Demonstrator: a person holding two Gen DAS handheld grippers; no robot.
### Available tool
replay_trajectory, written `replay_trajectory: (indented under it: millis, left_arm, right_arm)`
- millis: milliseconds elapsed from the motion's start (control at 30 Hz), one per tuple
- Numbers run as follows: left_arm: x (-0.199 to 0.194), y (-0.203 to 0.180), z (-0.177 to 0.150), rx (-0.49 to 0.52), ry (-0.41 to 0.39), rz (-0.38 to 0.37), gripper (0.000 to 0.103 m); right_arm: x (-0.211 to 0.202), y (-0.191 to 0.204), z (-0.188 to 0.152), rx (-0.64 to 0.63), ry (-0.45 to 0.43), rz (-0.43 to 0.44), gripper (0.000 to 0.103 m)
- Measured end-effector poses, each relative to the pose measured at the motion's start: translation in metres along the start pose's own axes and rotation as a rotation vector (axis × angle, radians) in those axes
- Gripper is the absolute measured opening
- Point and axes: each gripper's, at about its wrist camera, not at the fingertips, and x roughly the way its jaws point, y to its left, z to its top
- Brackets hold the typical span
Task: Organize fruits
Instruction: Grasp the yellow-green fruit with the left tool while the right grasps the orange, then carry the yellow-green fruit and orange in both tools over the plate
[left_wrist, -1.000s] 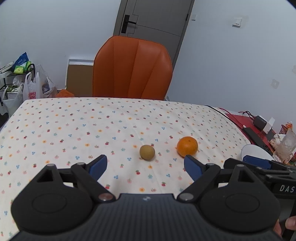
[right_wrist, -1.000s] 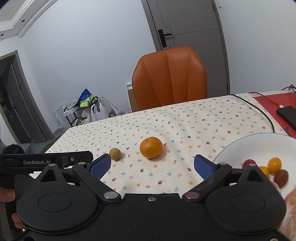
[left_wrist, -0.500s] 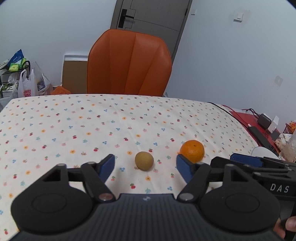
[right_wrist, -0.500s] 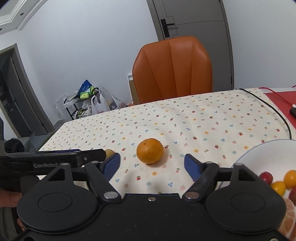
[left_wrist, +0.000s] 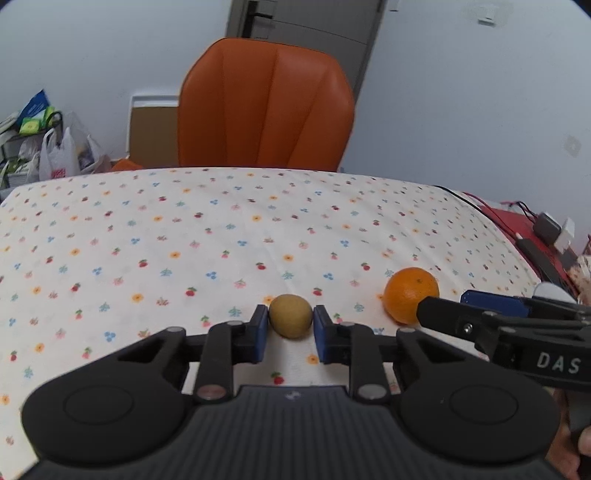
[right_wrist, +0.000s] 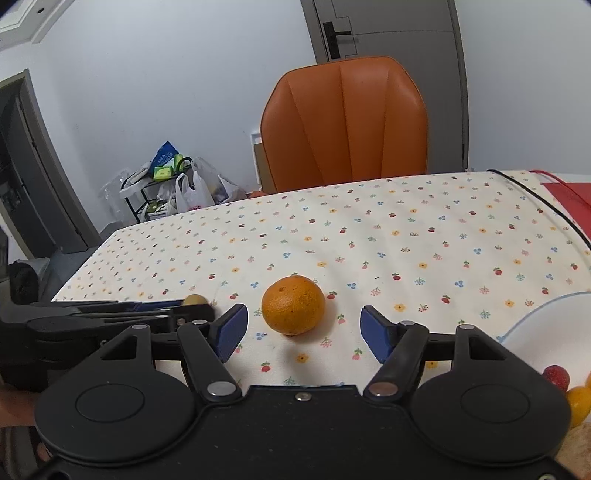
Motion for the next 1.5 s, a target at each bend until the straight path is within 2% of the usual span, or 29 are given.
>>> replay_trajectory:
  millis: [500,567,667,700,900,1033,1333,1500]
  left_arm:
    - [-0.024,0.028,-0.005,-0.043,-0.022,0.054,0.024]
    - [-0.026,0.032,-0.007,-0.05,-0.023,0.059,0.024]
    - [-0.03,0.033,-0.007,-0.053,-0.027,0.063,0.024]
    - [-0.032,0.033,-0.007,-0.054,-0.03,0.061,0.024]
    - [-0.041,0.026,-0.011,-0.053,-0.042,0.041,0.024]
    - [-0.049,0.018,-0.013,-0.046,-0.051,0.029,0.024]
    - [-0.072,-0.005,-0.017,-0.019,-0.083,-0.014,0.024]
    - [-0.082,-0.017,-0.02,-0.006,-0.102,-0.036,0.024]
  right_arm:
    - [0.032,0.01,0.001,-0.027,0.03,-0.032,0.066]
    - [0.033,0.011,0.002,-0.037,0.026,-0.045,0.06]
    - [0.033,0.012,0.003,-0.037,0.029,-0.044,0.042]
    - [0.032,0.012,0.004,-0.035,0.034,-0.044,0.042]
    - [0.018,0.014,-0.001,-0.031,0.015,-0.042,0.041]
    - [0.0,0.014,-0.006,-0.017,-0.028,-0.053,0.041]
    - [-0.038,0.018,-0.013,-0.008,-0.07,-0.032,0.041]
    - [-0.06,0.012,-0.018,0.014,-0.096,-0.049,0.041]
